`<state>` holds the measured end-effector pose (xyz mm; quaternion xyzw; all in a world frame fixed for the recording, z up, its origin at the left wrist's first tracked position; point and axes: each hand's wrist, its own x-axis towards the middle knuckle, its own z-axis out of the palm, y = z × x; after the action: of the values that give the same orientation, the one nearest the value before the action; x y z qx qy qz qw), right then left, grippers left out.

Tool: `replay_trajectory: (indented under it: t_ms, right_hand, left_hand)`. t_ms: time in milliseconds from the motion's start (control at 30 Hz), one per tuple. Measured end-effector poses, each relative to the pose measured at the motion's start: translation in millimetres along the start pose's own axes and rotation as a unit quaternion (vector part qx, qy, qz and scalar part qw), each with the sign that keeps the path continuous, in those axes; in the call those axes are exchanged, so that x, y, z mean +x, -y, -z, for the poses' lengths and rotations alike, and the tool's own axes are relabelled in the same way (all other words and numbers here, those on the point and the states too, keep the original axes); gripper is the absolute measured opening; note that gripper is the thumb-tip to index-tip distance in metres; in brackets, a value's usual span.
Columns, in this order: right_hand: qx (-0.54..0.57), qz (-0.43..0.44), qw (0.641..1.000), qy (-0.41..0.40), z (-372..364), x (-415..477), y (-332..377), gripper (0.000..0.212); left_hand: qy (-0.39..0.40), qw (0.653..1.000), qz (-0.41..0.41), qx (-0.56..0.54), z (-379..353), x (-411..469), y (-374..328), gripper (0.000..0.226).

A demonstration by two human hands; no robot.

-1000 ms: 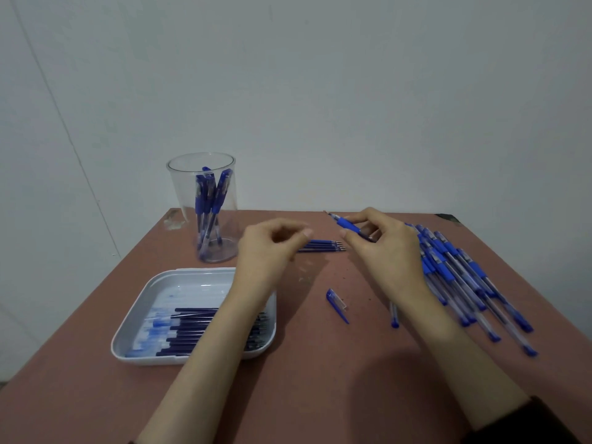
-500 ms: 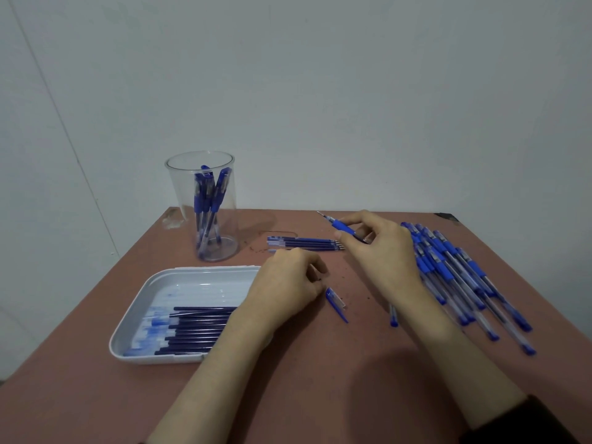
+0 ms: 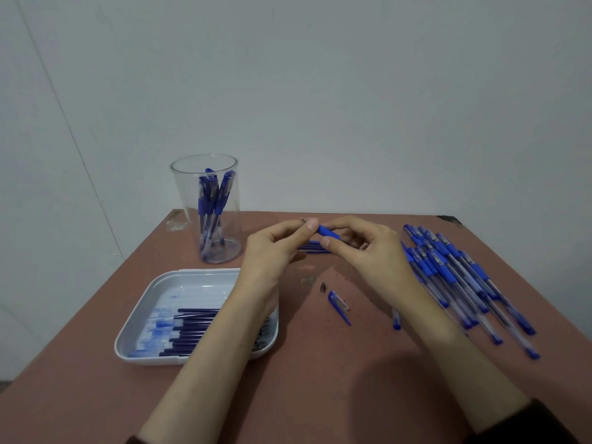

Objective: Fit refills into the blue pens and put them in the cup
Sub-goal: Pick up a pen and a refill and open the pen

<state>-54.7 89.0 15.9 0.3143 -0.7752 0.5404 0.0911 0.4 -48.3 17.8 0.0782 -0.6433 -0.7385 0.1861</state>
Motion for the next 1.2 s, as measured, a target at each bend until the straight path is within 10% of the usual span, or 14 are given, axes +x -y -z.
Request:
replay_trajectory:
  t_ms: [300, 867, 1033, 1200]
  right_hand:
    - [-0.047, -0.033, 0.998, -0.009, 5, 3, -9, 0.023]
    - [-0.042, -0.046, 0.998, -0.007, 7, 5, -13, 0.024]
    - [-0.068, -0.077, 0.994, -0.041, 12, 8, -23, 0.015]
    - [-0.038, -0.094, 0.987, -0.127, 19, 14, -30, 0.012]
  left_hand:
    - [-0.091, 0.982, -0.016, -0.162, 7, 5, -9, 0.01]
    - [-0.074, 0.982, -0.096, -0.148, 5, 3, -8, 0.013]
    - [-0.144, 0.952, -0.257, 0.08, 15, 6, -20, 0.023]
    - [-0.009, 0.852, -0.191, 0.487, 6, 58, -39, 0.025]
